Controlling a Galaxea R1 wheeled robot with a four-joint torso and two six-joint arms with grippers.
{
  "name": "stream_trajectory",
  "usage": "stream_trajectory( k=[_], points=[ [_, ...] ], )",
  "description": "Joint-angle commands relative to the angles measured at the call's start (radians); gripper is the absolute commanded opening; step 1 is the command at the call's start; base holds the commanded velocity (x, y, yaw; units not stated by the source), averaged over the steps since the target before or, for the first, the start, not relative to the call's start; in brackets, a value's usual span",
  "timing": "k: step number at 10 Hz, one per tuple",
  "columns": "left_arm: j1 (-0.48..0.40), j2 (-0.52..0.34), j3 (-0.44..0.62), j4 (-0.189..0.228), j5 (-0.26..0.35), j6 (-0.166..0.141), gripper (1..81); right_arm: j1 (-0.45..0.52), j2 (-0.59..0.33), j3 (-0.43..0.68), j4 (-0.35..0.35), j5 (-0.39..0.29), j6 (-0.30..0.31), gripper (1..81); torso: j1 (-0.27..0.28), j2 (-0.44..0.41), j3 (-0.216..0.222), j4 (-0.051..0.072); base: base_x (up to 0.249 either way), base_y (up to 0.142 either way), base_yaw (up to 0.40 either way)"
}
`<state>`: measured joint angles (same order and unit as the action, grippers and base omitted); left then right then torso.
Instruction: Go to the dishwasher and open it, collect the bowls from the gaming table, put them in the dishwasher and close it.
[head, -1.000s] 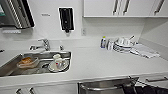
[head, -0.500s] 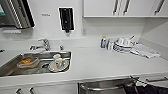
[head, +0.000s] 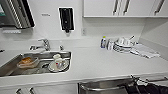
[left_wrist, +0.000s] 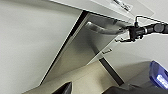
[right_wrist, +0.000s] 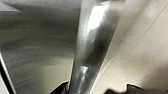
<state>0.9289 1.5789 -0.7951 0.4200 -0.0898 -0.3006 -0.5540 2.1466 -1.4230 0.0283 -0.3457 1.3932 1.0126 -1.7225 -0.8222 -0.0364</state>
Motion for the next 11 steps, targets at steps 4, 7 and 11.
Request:
stream_trajectory(
  k=[4, 7, 11],
  points=[
    [-0.071, -0.045, 0.022, 0.014, 0.002, -0.002, 81.1, 0.056, -0.009, -0.028, -0.021, -0.226, 0.001, 81.1, 0.000, 0.000, 0.000, 0.000, 0.000, 0.000, 0.000],
    [-0.071, -0.043, 0.022, 0.013, 0.002, -0.002, 81.1, 0.053, 0.000, -0.040, -0.031, -0.239, 0.013, 81.1, 0.000, 0.000, 0.000, 0.000, 0.000, 0.000, 0.000],
    [-0.071, -0.043, 0.022, 0.011, 0.004, -0.002, 81.1, 0.058, -0.012, -0.023, -0.062, -0.251, 0.040, 81.1, 0.000, 0.000, 0.000, 0.000, 0.000, 0.000, 0.000]
  ],
)
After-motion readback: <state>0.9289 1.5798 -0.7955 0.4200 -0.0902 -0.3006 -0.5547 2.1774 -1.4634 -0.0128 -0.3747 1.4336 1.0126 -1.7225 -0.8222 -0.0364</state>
